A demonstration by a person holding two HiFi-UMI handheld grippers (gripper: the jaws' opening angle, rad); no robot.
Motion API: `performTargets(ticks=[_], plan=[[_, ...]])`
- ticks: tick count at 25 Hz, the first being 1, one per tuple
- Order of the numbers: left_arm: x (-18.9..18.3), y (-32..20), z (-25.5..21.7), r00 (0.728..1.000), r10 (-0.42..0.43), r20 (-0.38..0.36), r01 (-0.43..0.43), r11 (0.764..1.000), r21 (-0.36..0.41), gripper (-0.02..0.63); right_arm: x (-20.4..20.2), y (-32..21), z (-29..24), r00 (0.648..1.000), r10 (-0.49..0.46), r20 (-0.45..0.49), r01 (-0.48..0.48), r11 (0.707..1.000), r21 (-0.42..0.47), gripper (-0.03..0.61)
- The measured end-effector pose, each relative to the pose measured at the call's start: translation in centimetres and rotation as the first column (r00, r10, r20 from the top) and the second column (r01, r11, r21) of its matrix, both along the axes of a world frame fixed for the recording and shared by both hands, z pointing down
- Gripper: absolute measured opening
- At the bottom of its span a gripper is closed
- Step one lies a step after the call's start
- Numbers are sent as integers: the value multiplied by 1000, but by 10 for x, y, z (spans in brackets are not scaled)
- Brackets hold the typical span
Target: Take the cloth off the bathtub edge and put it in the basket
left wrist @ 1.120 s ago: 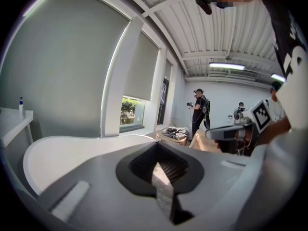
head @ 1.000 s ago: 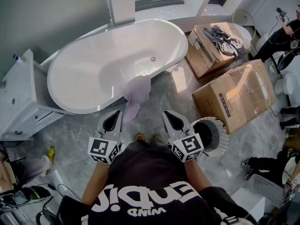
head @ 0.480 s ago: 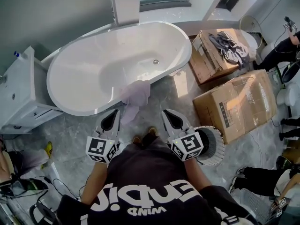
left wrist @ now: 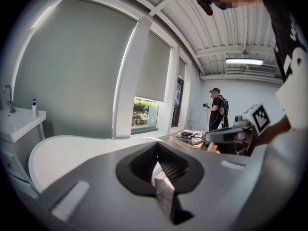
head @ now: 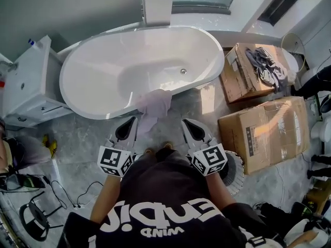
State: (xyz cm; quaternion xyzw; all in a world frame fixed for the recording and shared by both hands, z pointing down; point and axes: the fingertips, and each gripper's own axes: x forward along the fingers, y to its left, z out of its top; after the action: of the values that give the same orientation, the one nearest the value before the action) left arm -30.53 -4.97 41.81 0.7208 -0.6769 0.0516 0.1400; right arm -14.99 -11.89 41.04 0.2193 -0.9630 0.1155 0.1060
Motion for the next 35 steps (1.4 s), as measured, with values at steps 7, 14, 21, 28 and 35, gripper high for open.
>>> performTargets(ticks=[7,14,21,28,35], plan=[[0,3,6,1000,-21,0,21,1000,-20,-2,-13,-2,-2,999,-49,13,49,999,-1,9],[-7,-6,11,1000,0,2,0,1000,-28,-2,-28,-9,4,998,-53,23,53,999,1,9],[-16,-23,24,1000,23,-11,-24,999,-41,-2,-45,-17,12,999,-37,19,37,999,-7,9],[-32,-41,50,999,10,-37,-13,998,-63,-2,-60,-38,36,999,-35,-10,35,999,-27,9],[-43,-63,97,999,-8,-53,3,994,-110,-2,-76,-59,76,999,-25,-26,24,999,-47,9]])
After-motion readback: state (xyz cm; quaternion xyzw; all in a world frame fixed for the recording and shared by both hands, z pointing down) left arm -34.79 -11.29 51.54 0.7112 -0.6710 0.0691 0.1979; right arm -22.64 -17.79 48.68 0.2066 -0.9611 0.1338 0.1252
